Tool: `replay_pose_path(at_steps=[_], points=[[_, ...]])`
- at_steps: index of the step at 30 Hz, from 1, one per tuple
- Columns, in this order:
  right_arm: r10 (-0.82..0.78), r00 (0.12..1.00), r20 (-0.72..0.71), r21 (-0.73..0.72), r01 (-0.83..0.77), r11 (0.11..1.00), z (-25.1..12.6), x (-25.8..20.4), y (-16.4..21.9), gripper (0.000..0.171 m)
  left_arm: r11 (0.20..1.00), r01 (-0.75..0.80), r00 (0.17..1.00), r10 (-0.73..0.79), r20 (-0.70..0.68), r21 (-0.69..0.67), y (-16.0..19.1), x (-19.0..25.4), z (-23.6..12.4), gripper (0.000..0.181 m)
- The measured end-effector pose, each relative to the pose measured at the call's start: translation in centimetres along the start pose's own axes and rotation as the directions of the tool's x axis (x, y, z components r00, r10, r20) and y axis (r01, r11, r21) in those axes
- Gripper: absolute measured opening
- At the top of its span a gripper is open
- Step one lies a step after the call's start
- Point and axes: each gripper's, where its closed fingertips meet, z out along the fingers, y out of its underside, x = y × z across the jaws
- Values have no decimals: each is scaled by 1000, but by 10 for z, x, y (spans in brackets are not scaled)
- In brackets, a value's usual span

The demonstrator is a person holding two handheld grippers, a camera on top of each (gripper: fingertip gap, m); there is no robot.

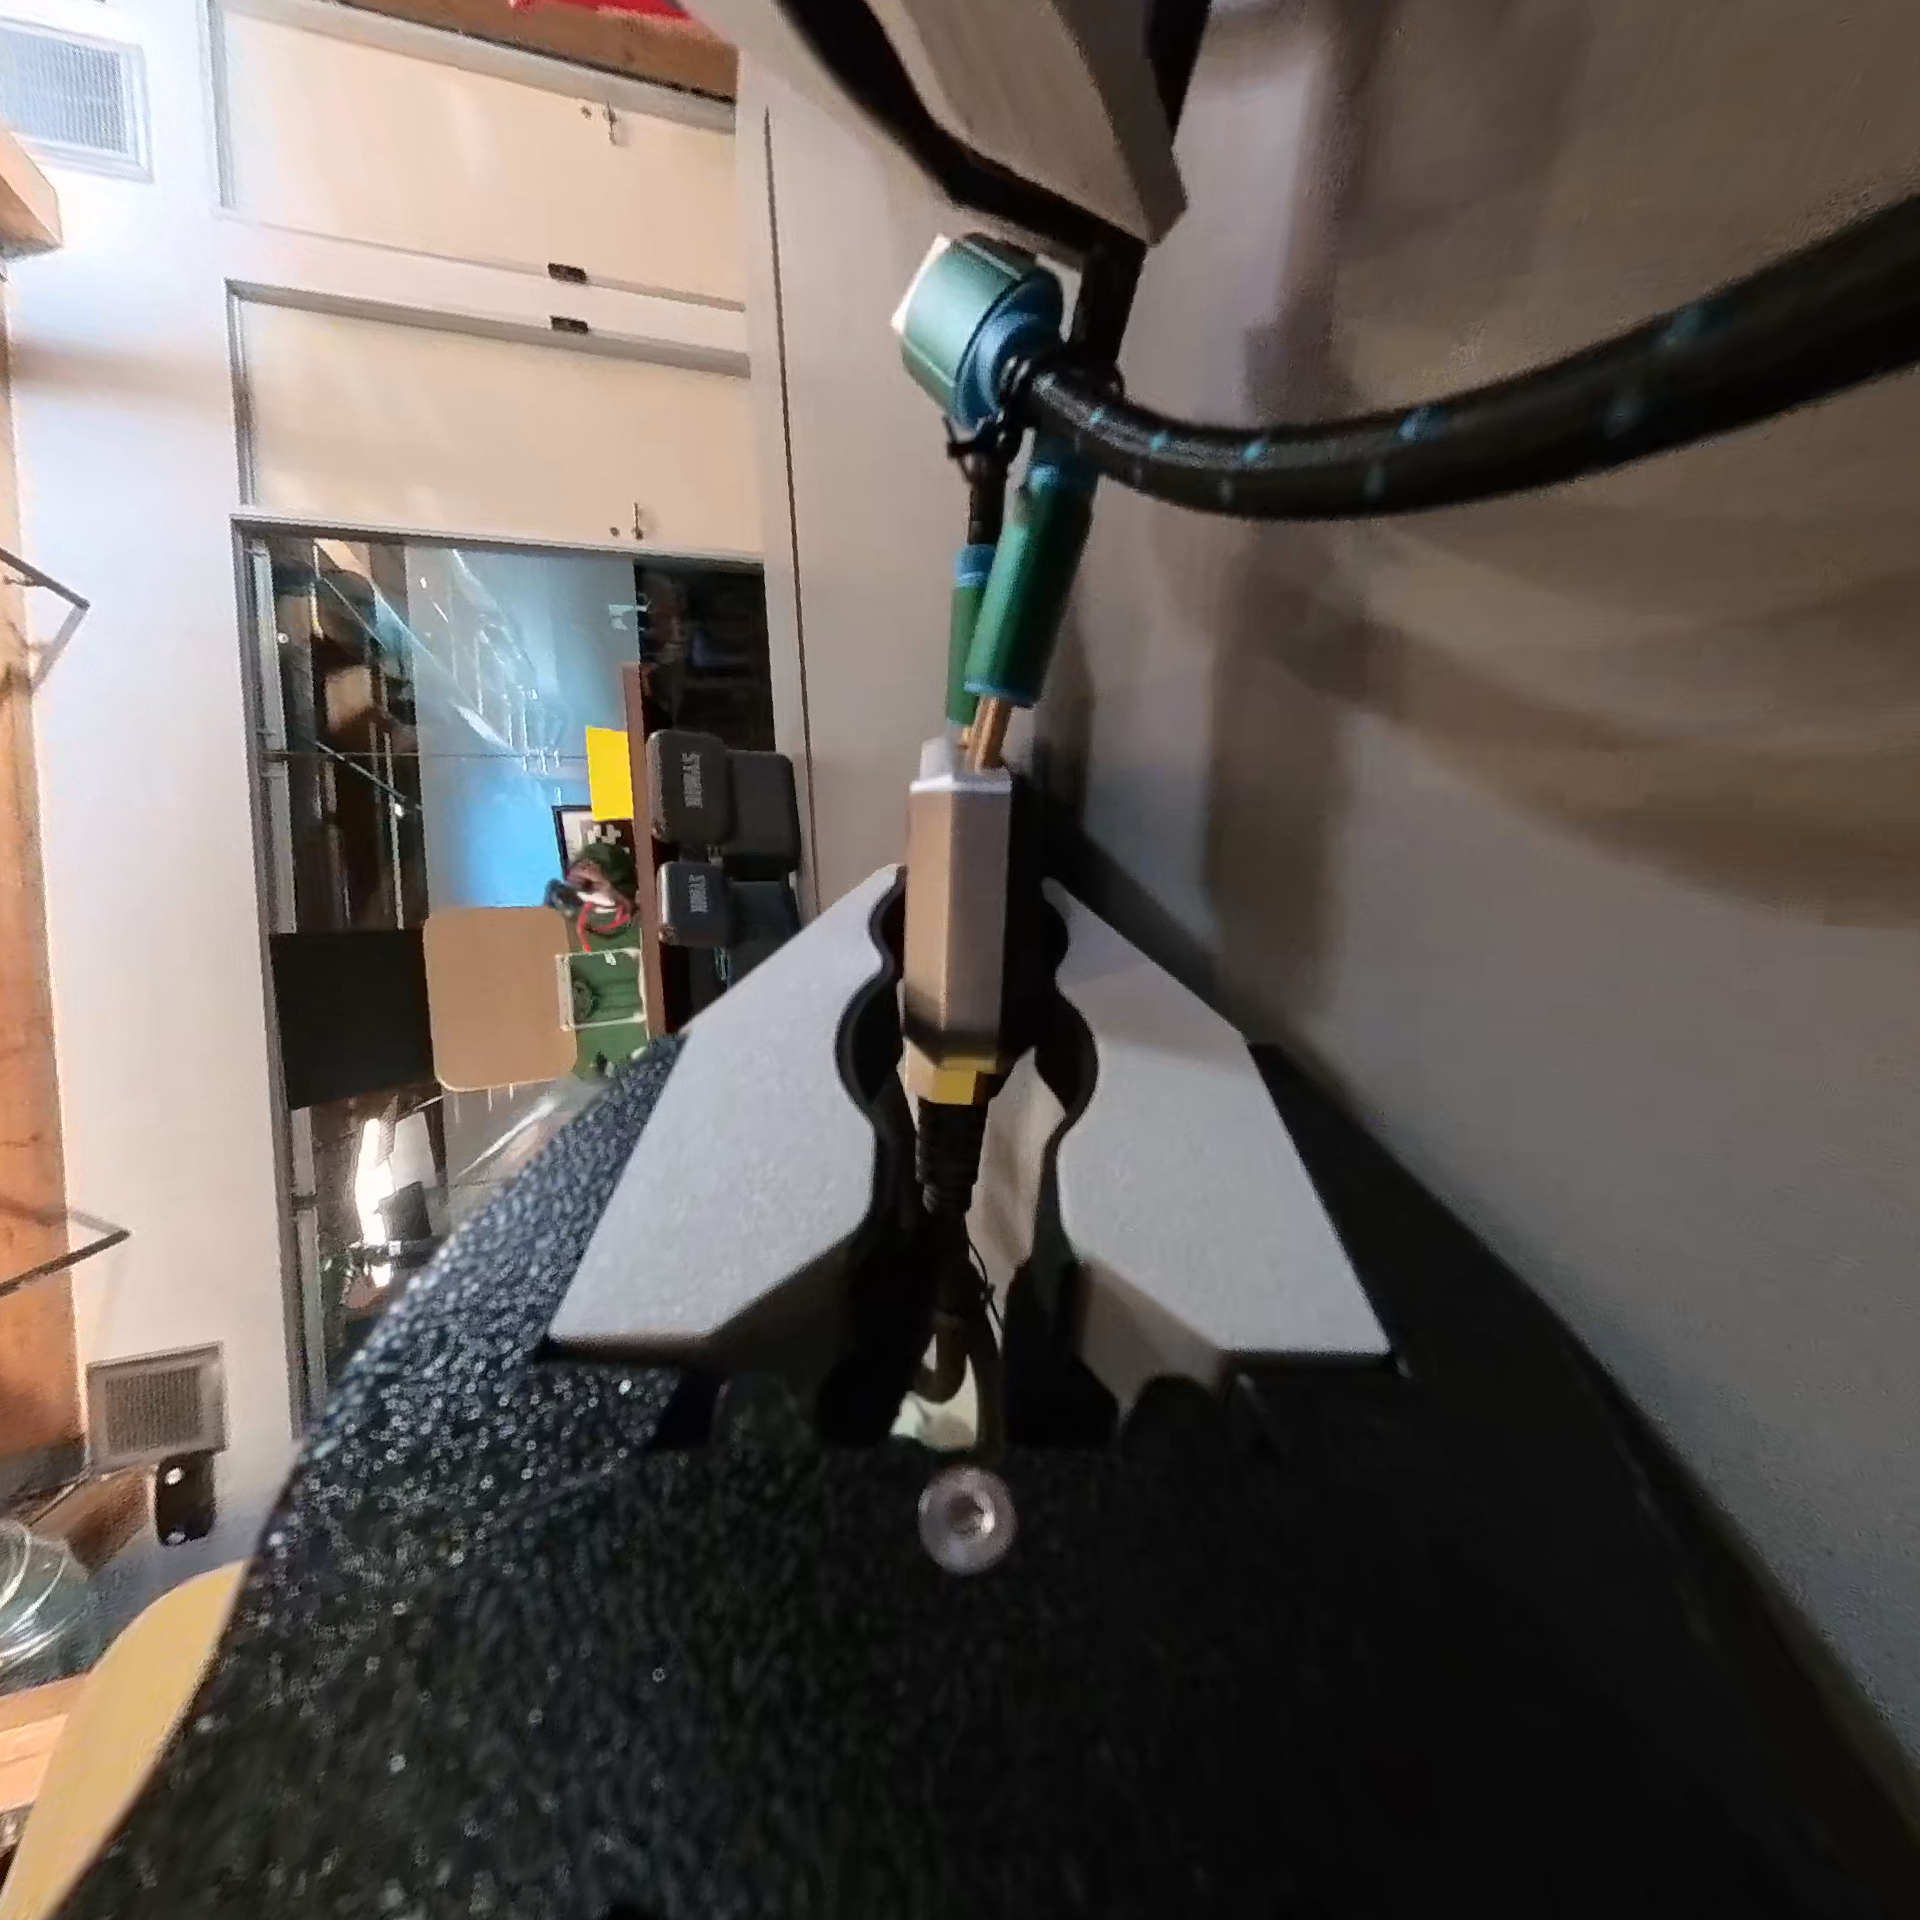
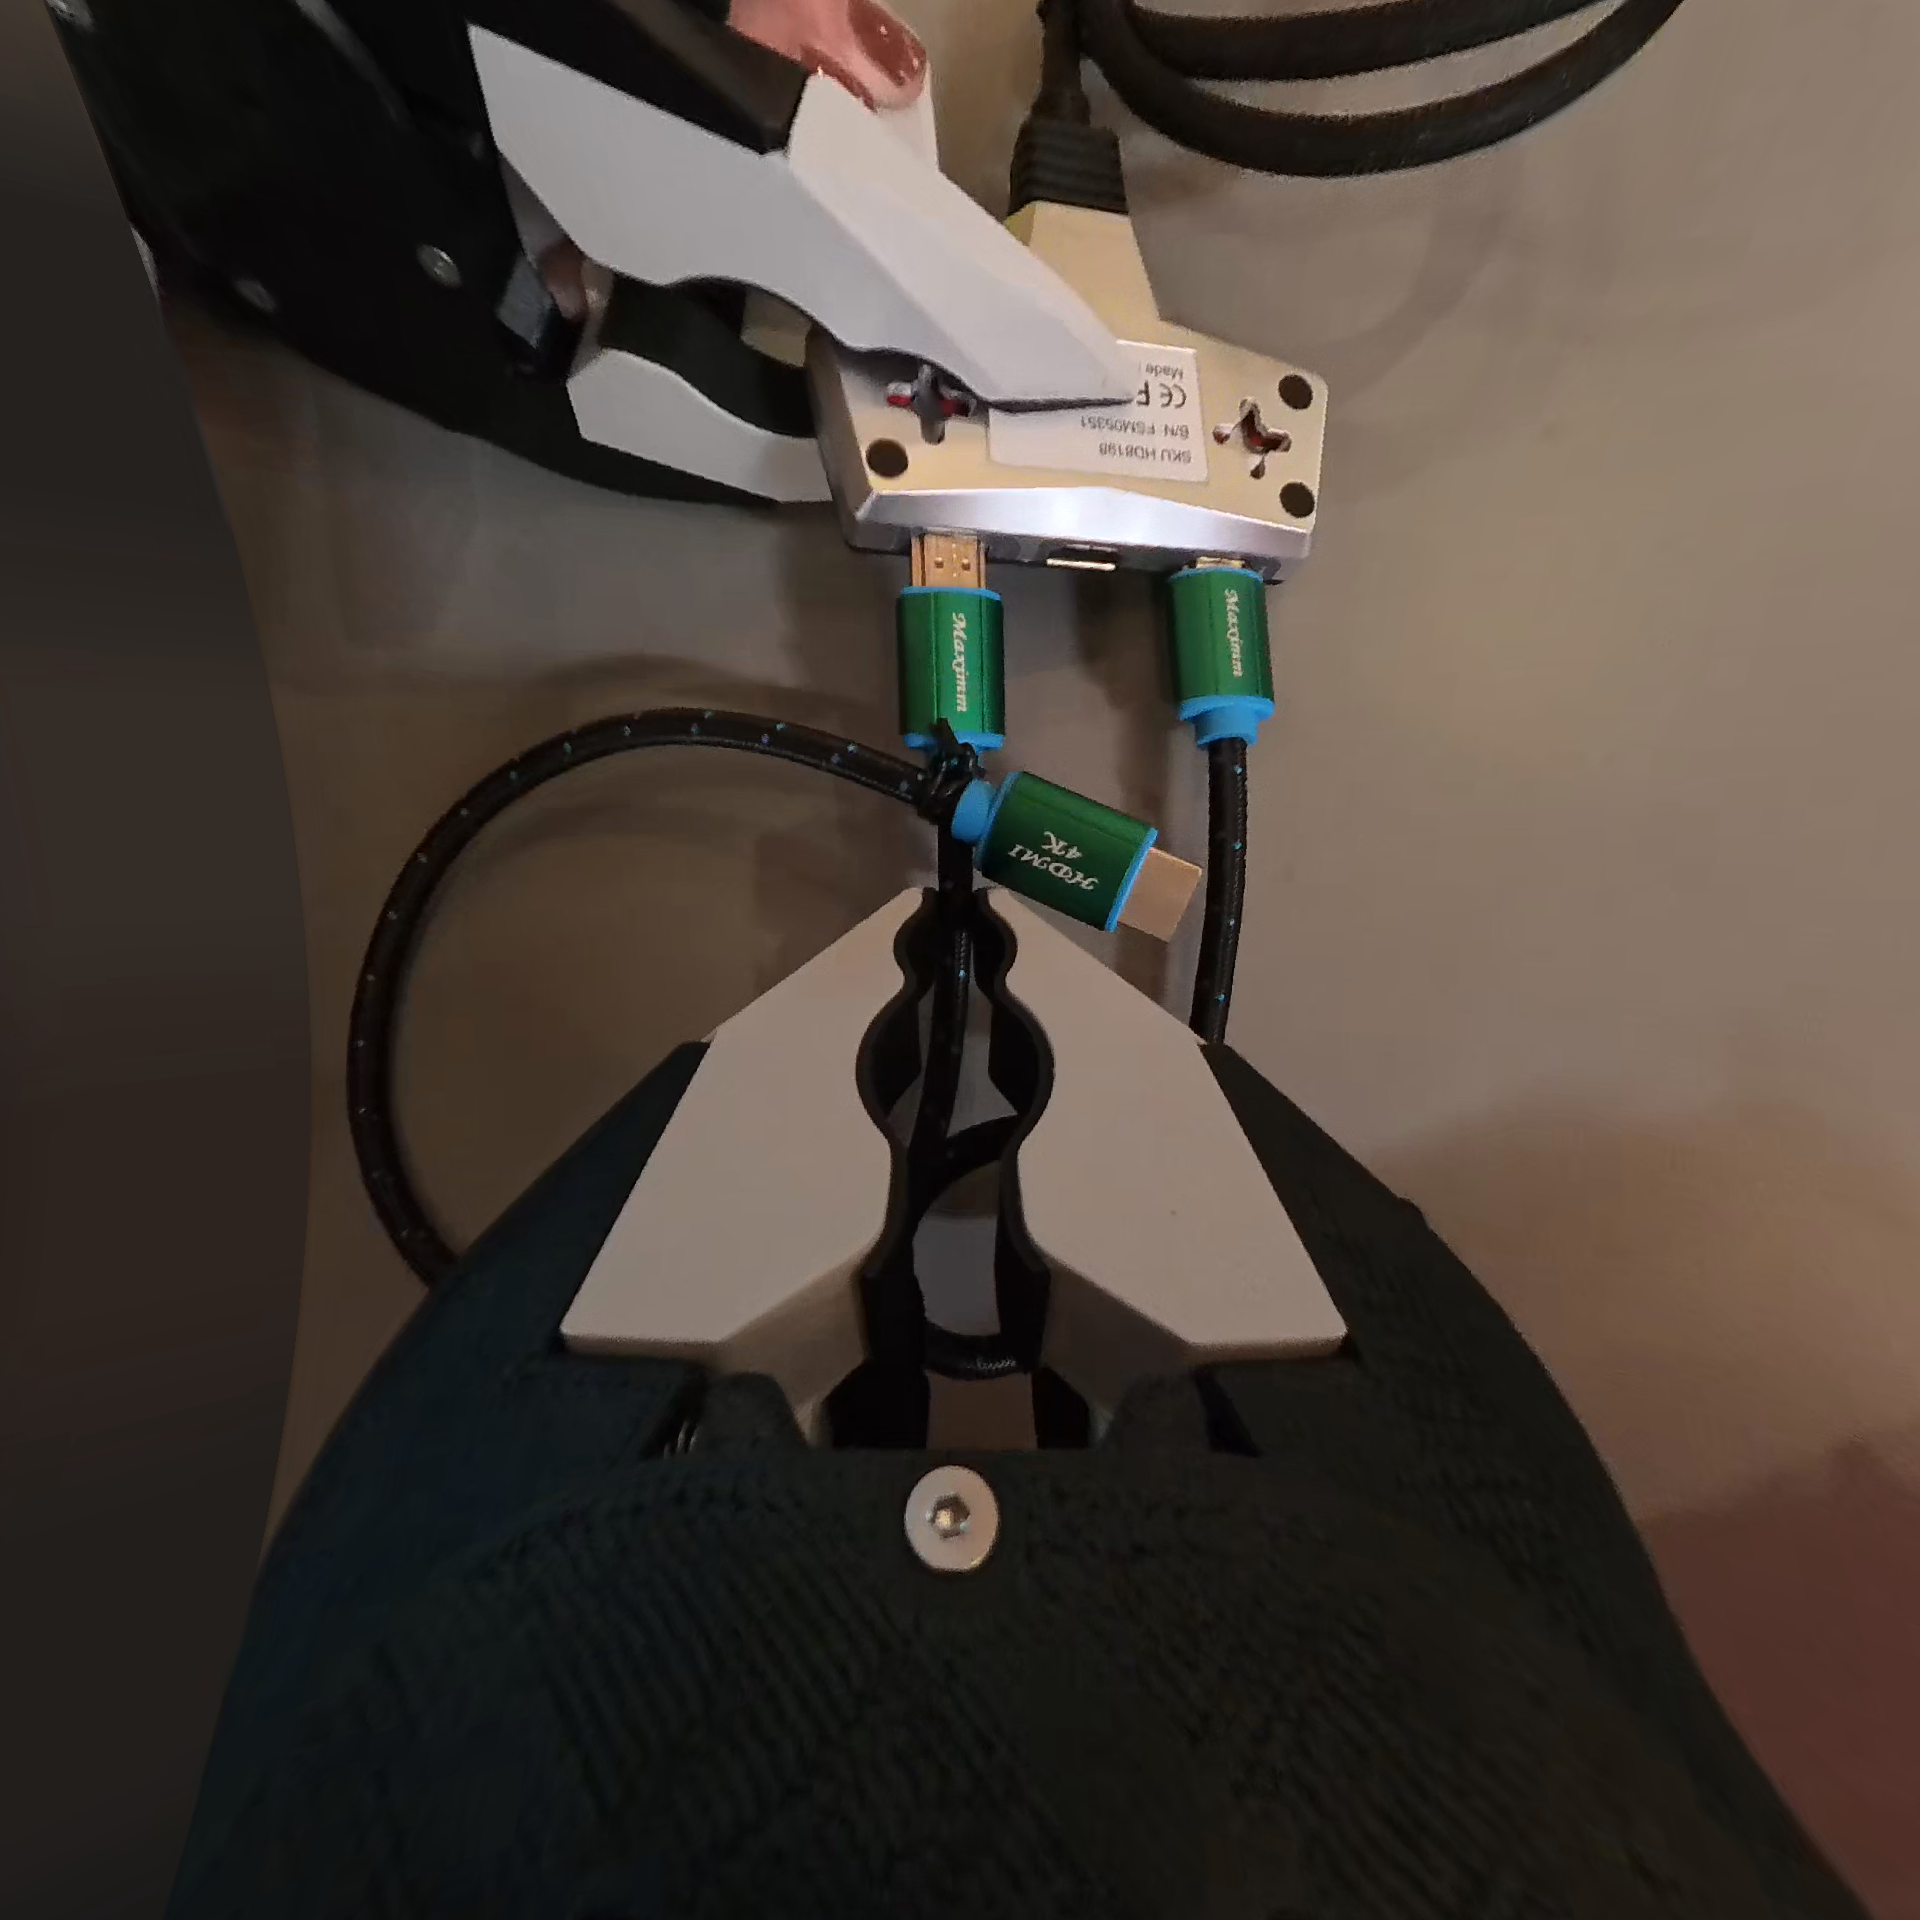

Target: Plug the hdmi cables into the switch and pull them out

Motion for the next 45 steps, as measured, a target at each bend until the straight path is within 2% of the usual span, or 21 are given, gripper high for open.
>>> replay_pose_path(at_steps=[10, 17, 23, 29, 32, 38, 45], points=[[-4, 999, -45, 81, 7, 997, -9, 7, -14, 4, 993, 116, 993, -115, -39, 13, 4, -3, 0, 19], [-6, 1000, -8, 112, 6, 994, -7, -1, -19, 3, 995, 94, 995, -95, -18, -27, 9, -2, 1, 19], [6, 999, -35, 140, -1, 990, -7, 5, -22, 3, 996, 84, 996, -84, -15, -10, 8, -2, 1, 18], [-56, 993, -102, 85, 65, 994, 0, 4, -19, 2, 997, 54, 999, -54, -2, -49, 9, -2, 1, 18], [-35, 996, -83, 140, 47, 989, -1, 1, -28, 2, 998, 20, 1000, -20, 8, -65, 8, -1, 1, 17], [-25, 998, -56, 143, 33, 989, 2, 2, -25, 2, 998, 6, 1000, -5, 11, -70, 9, -1, 2, 18], [-80, 991, -106, 169, 98, 981, 8, 9, -28, 4, 997, -8, 1000, 10, 22, -75, 17, -3, 7, 18]])
